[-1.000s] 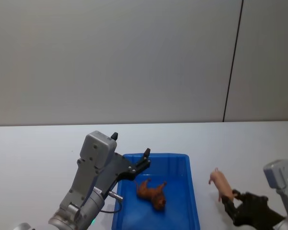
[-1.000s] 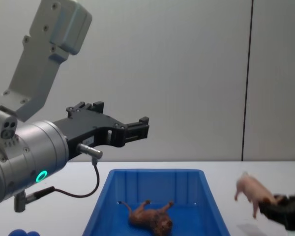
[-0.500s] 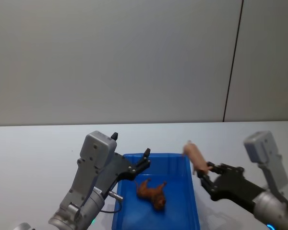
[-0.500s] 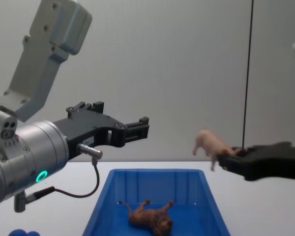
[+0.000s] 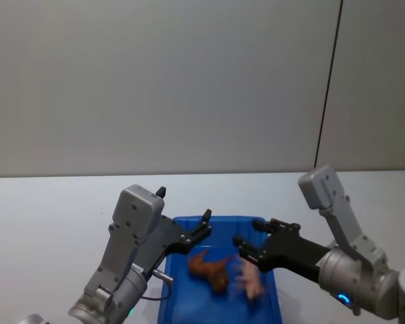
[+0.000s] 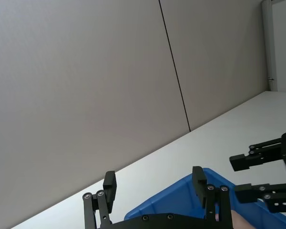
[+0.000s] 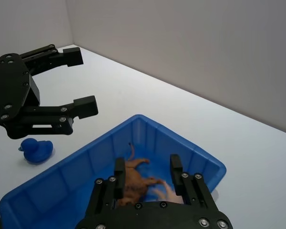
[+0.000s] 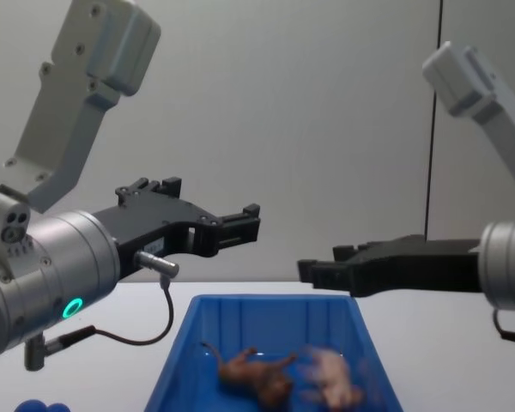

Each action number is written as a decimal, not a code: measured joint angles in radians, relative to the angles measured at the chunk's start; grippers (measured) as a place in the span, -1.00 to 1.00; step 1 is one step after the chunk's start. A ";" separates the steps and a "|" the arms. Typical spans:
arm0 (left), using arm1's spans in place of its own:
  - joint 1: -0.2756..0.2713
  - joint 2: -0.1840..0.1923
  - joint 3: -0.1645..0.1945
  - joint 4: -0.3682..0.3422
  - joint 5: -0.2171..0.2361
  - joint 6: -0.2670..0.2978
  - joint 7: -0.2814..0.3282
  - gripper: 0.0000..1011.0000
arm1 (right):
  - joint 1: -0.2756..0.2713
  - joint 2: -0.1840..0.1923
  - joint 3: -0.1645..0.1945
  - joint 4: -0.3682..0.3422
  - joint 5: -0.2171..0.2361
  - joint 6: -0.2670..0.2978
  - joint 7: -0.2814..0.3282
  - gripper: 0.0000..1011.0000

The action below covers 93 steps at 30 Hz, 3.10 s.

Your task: Pick up the two dolls from the table and place them into the box.

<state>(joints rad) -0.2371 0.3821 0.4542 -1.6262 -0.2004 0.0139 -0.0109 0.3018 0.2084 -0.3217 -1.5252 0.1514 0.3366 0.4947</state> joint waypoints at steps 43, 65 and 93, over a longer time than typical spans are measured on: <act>0.021 0.016 -0.007 -0.019 -0.002 0.015 0.035 0.98 | -0.146 0.174 0.098 -0.055 0.073 -0.173 -0.041 0.98; 0.165 0.116 -0.057 -0.074 -0.121 0.065 0.242 0.98 | -0.166 0.193 0.108 -0.063 0.085 -0.188 -0.048 0.98; 0.224 0.127 -0.074 0.041 -0.220 0.111 0.192 0.98 | -0.169 0.196 0.110 -0.065 0.087 -0.192 -0.049 0.98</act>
<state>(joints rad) -0.0130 0.5092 0.3800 -1.5851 -0.4205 0.1246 0.1806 0.1325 0.4044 -0.2116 -1.5899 0.2381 0.1451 0.4455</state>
